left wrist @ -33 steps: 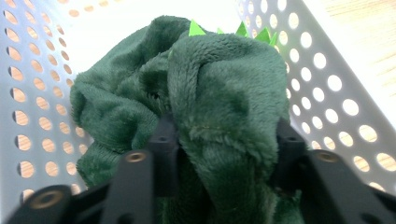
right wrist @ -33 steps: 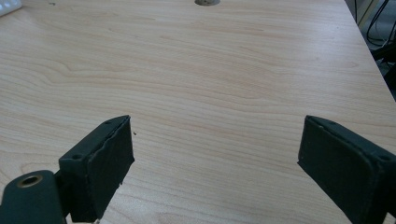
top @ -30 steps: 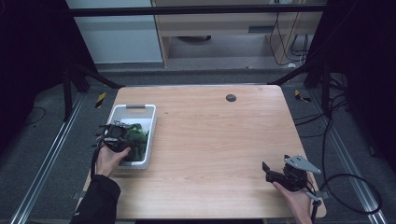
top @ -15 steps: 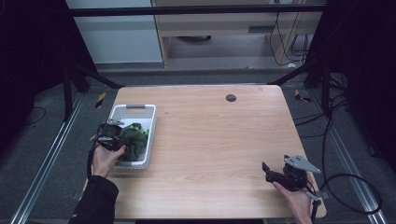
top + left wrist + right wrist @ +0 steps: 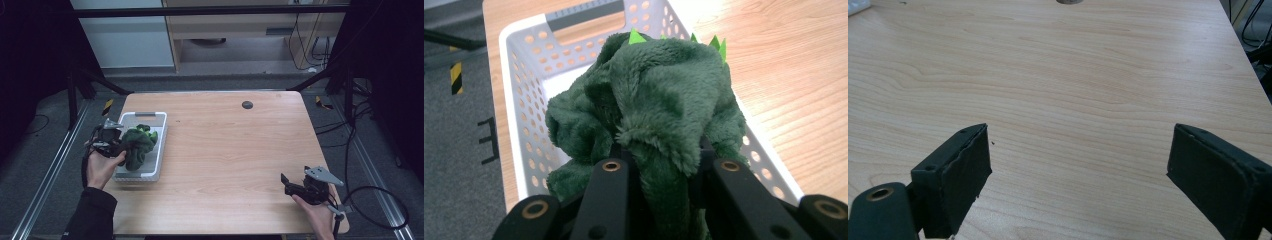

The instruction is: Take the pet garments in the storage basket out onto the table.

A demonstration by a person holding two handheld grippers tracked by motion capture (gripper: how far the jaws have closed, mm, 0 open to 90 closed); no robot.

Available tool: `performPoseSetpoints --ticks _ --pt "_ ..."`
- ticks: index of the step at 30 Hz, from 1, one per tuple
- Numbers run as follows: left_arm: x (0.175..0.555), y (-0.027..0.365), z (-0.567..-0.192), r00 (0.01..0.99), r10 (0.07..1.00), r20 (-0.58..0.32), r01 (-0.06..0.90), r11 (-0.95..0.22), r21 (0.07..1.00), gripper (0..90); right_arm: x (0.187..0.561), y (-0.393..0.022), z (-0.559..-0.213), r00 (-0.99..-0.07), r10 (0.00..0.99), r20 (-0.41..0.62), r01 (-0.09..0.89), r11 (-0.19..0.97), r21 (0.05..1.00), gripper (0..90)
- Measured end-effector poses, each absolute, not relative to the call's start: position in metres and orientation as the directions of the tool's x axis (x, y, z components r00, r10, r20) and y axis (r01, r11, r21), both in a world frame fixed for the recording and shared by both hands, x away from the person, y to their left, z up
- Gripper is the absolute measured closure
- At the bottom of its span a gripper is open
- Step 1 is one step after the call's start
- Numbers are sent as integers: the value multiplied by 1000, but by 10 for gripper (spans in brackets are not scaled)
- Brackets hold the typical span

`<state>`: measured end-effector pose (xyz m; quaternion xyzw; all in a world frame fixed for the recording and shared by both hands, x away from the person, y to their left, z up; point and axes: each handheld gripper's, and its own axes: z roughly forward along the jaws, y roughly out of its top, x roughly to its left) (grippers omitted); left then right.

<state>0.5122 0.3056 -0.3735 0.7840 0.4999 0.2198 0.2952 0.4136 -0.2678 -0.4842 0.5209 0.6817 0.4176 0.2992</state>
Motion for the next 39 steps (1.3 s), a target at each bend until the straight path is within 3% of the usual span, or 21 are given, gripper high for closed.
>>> performPoseSetpoints --ticks 27,39 --pt "477 294 -311 584 804 110 542 -487 685 765 413 -269 -483 -275 961 34 457 100 884 102" --pt "470 276 -301 657 742 131 494 -555 669 765 413 -270 -483 -275 961 28 450 103 887 103"
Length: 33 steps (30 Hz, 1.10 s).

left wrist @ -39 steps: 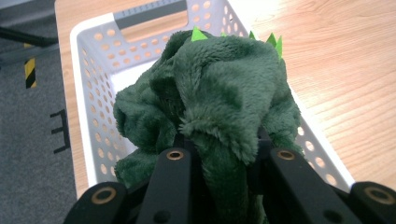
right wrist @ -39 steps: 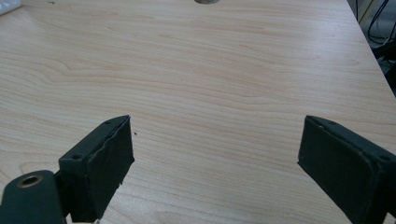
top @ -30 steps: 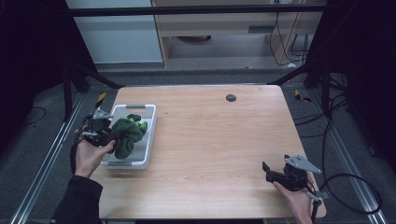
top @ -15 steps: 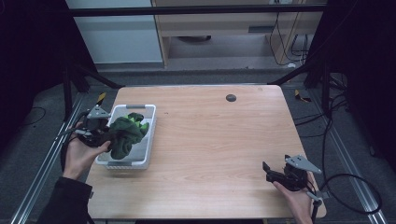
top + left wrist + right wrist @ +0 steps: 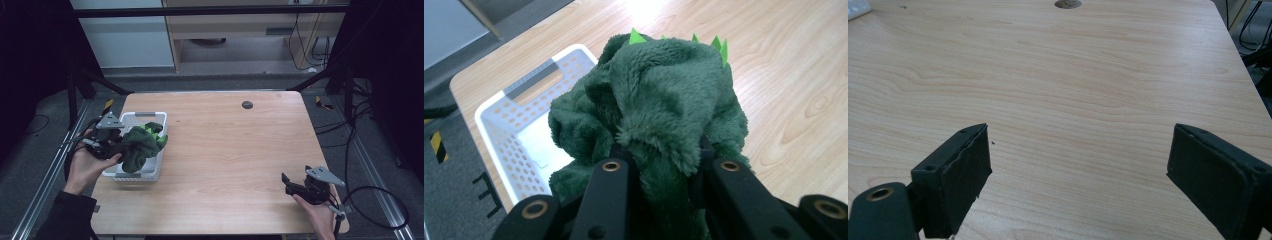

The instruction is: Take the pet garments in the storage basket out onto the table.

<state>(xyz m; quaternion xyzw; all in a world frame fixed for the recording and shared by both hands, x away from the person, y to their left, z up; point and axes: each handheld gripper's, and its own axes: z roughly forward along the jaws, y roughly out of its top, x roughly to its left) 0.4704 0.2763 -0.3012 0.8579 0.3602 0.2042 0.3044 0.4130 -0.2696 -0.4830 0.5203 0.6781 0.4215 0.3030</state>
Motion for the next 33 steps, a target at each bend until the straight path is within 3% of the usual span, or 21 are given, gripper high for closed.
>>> performPoseSetpoints --ticks 33 --pt "466 189 -303 842 519 151 341 -727 596 765 413 -271 -482 -274 962 13 434 112 894 104"
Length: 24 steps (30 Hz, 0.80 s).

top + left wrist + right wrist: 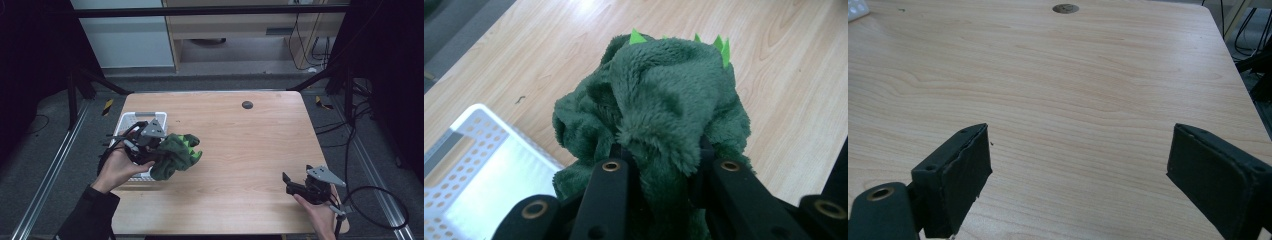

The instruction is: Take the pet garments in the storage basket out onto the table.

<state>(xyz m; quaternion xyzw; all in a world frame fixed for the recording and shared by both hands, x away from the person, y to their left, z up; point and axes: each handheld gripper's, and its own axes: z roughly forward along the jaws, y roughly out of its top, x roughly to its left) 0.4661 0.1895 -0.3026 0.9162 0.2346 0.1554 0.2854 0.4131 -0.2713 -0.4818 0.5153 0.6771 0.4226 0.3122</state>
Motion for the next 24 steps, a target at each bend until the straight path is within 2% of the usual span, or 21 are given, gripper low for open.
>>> performPoseSetpoints --ticks 24 --pt "473 127 -324 910 389 146 261 -808 528 764 413 -272 -482 -263 965 7 430 111 896 108"
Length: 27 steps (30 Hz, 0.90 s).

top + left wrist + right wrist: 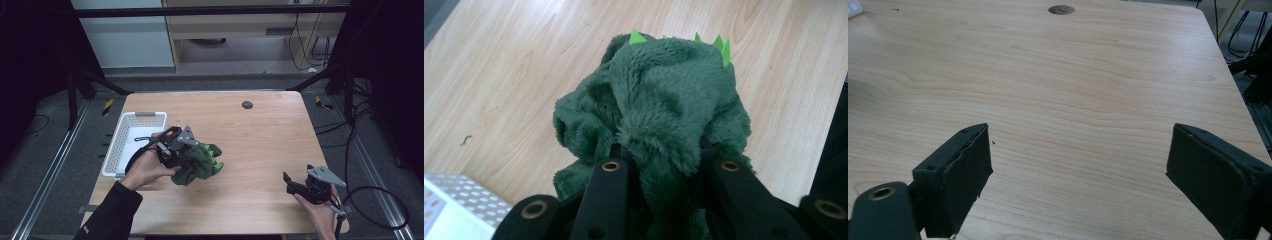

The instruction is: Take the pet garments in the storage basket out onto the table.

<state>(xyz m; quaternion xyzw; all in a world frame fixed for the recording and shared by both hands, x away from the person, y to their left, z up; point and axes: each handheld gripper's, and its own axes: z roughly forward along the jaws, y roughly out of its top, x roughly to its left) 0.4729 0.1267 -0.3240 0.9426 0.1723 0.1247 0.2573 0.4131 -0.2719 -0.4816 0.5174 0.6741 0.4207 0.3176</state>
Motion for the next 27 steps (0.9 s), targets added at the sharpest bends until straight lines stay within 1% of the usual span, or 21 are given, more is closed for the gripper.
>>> performPoseSetpoints --ticks 10,18,27 --pt "479 110 -342 922 360 140 249 -831 498 764 413 -273 -482 -261 965 3 426 112 898 108" --pt "483 101 -357 928 355 116 256 -831 495 763 413 -272 -481 -259 966 4 421 109 900 108" --pt "485 88 -375 938 333 99 252 -847 468 763 413 -272 -482 -262 965 7 425 109 899 108"
